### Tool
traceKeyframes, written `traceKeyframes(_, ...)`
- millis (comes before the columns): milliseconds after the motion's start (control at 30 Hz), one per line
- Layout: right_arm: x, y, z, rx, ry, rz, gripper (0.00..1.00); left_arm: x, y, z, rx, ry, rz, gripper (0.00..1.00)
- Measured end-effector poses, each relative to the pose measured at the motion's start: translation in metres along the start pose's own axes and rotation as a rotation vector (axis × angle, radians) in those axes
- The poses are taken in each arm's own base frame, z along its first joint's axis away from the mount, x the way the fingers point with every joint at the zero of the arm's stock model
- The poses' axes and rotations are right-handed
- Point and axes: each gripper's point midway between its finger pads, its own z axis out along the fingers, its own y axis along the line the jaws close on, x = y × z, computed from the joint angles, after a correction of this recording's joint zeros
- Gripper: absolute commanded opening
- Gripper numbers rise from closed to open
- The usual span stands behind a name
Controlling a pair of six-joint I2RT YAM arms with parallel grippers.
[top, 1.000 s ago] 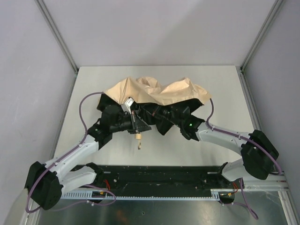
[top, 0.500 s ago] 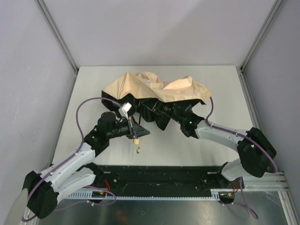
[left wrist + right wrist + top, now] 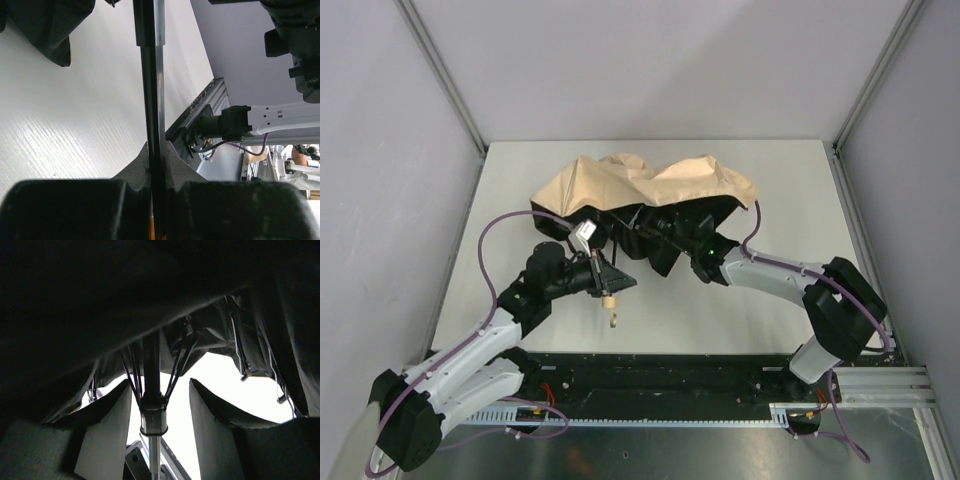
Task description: Put away the umbrella
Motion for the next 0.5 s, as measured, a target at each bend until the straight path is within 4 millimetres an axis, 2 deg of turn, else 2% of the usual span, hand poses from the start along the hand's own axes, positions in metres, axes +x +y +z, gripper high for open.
traceKeyframes(33, -0.0017, 0.0026, 0.0035, -0.007, -0.004, -0.004, 0.44, 0.0007, -0.0011, -0.0008, 0.004, 0.000, 0.003, 0.00)
traceKeyframes(133, -0.0024, 0.0100, 0.0064, -0.040, 0.007, -0.015, 0.13, 0.0000, -0.0022, -0.0016, 0.007, -0.004, 0.006, 0.00)
traceKeyframes(167, -0.0007, 0.0106, 0.0060, -0.047, 0.021, -0.019, 0.07, -0.0008, -0.0021, -0.0016, 0.007, -0.008, 0.007, 0.00)
traceKeyframes(267, 0.0010, 0.0114, 0.0055, -0.069, 0.048, -0.024, 0.01, -0.0022, -0.0008, -0.0015, 0.002, -0.014, 0.013, 0.00)
traceKeyframes(500, 0.0073, 0.0110, 0.0046, -0.071, 0.075, -0.026, 0.00, -0.0012, 0.0007, -0.0027, -0.023, 0.007, 0.014, 0.00)
